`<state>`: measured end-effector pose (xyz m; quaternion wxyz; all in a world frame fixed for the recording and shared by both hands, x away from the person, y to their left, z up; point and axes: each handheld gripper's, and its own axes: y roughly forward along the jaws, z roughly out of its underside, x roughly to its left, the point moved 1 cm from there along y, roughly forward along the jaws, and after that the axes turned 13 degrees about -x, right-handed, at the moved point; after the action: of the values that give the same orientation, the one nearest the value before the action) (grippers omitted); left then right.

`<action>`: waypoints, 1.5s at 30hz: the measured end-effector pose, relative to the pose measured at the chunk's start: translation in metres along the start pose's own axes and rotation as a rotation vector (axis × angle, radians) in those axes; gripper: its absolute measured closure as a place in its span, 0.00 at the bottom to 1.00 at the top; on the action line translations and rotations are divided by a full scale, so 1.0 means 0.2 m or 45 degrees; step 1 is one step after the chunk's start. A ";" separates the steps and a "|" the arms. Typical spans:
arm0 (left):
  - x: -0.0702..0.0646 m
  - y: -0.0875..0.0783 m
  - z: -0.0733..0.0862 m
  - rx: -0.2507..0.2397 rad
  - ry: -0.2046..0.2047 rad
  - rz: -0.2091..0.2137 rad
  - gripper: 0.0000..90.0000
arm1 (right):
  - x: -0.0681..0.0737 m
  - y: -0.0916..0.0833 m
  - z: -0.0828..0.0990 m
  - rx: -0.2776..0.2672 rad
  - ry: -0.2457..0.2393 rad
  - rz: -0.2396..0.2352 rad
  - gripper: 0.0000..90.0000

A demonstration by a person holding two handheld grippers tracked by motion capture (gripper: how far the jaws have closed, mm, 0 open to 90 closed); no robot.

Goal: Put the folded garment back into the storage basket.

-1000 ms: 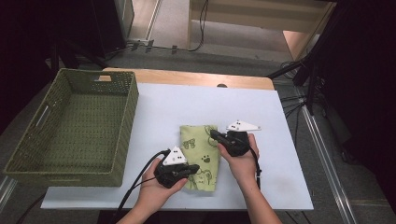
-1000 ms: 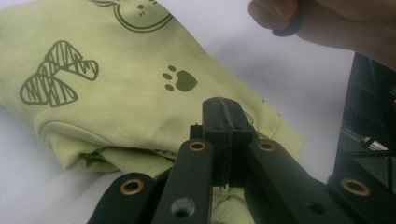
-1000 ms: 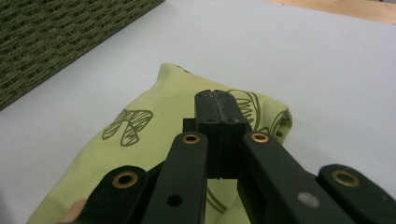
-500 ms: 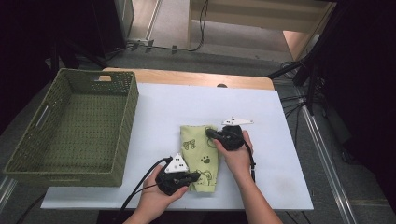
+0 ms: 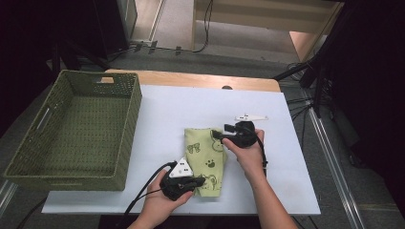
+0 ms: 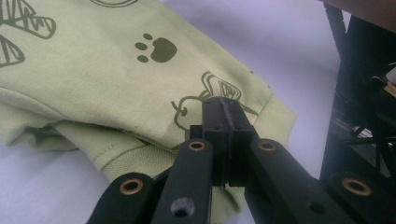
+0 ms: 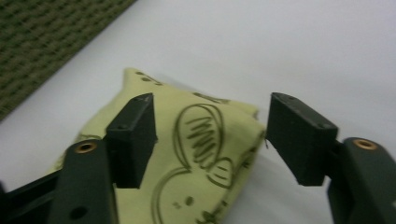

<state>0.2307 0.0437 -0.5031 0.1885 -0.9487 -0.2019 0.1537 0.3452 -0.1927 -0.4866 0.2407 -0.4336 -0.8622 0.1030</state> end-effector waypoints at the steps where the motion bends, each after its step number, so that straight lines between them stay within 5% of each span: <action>1: 0.00 0.00 0.00 0.000 0.000 0.001 0.99 | 0.00 0.02 0.00 0.008 0.009 -0.013 0.22; 6: 0.00 0.00 0.00 -0.006 -0.011 0.006 0.99 | -0.01 0.11 0.05 0.091 0.049 0.005 0.01; 12: 0.00 0.00 0.01 -0.005 -0.007 0.009 0.99 | -0.02 0.16 0.05 0.060 0.135 -0.023 0.00; 20: -0.01 0.00 0.02 -0.013 -0.009 0.003 0.99 | -0.01 0.22 0.07 0.112 0.132 -0.061 0.00; 27: -0.01 0.00 0.02 -0.013 -0.008 0.006 0.99 | 0.00 0.25 0.10 0.163 0.084 -0.074 0.00; 32: -0.01 0.00 0.03 -0.017 -0.017 0.007 0.99 | 0.03 0.25 0.10 0.194 -0.042 -0.009 0.14; 39: -0.01 0.00 0.03 -0.023 -0.013 0.001 0.99 | 0.05 0.24 0.11 0.211 -0.067 -0.028 0.34; 42: -0.01 0.00 0.03 -0.020 -0.015 0.003 0.99 | 0.05 0.24 0.11 0.215 -0.075 -0.042 0.34; 45: -0.01 0.00 0.03 -0.016 -0.017 0.009 0.99 | 0.03 0.21 0.09 0.154 -0.052 -0.044 0.22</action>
<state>0.2257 0.0448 -0.5081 0.1805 -0.9496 -0.2008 0.1592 0.3627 -0.1609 -0.5158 0.2508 -0.4012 -0.8664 0.1596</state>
